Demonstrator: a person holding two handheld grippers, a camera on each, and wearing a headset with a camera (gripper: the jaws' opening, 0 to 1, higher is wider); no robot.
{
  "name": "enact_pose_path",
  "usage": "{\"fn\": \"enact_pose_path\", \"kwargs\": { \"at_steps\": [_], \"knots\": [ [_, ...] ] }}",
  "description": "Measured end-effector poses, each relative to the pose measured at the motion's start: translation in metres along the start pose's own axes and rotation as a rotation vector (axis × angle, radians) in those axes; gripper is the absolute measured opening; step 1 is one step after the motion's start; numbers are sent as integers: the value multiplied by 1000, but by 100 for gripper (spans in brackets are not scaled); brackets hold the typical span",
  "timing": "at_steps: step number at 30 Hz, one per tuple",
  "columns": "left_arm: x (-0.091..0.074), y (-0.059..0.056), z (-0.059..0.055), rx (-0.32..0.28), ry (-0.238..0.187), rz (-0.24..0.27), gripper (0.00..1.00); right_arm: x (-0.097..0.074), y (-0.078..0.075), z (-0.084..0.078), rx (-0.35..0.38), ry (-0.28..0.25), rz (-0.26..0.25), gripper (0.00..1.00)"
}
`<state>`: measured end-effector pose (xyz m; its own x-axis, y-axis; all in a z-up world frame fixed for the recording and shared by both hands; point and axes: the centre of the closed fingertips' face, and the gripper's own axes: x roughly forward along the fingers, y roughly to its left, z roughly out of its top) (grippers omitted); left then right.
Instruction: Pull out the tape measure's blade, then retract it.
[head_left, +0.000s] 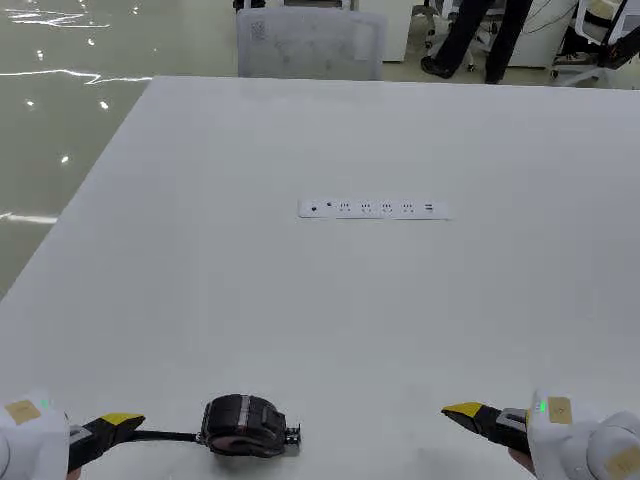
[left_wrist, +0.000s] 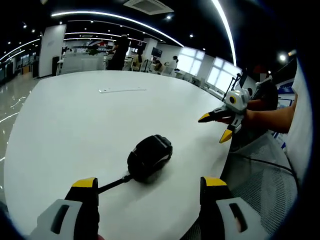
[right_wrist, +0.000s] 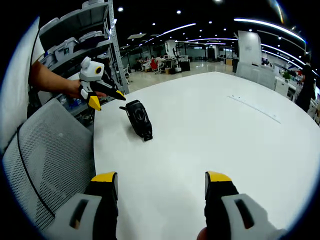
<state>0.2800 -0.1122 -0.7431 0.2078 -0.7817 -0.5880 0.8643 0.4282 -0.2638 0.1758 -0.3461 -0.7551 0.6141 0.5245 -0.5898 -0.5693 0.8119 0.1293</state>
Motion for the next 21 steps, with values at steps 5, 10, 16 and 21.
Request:
{"fn": "enact_pose_path", "kwargs": {
  "at_steps": [5, 10, 16, 21],
  "knots": [
    [-7, 2, -1, 6, 1, 4, 83, -10, -3, -3, 12, 1, -21, 73],
    [-15, 5, 2, 1, -17, 13, 87, -16, -5, -4, 21, 5, -34, 74],
    [-23, 7, 2, 3, -23, 17, 90, -22, -7, -8, 26, 11, -46, 77],
    [-34, 9, -2, 1, -22, 15, 92, -28, -8, -12, 38, 20, -56, 80]
  ]
}}
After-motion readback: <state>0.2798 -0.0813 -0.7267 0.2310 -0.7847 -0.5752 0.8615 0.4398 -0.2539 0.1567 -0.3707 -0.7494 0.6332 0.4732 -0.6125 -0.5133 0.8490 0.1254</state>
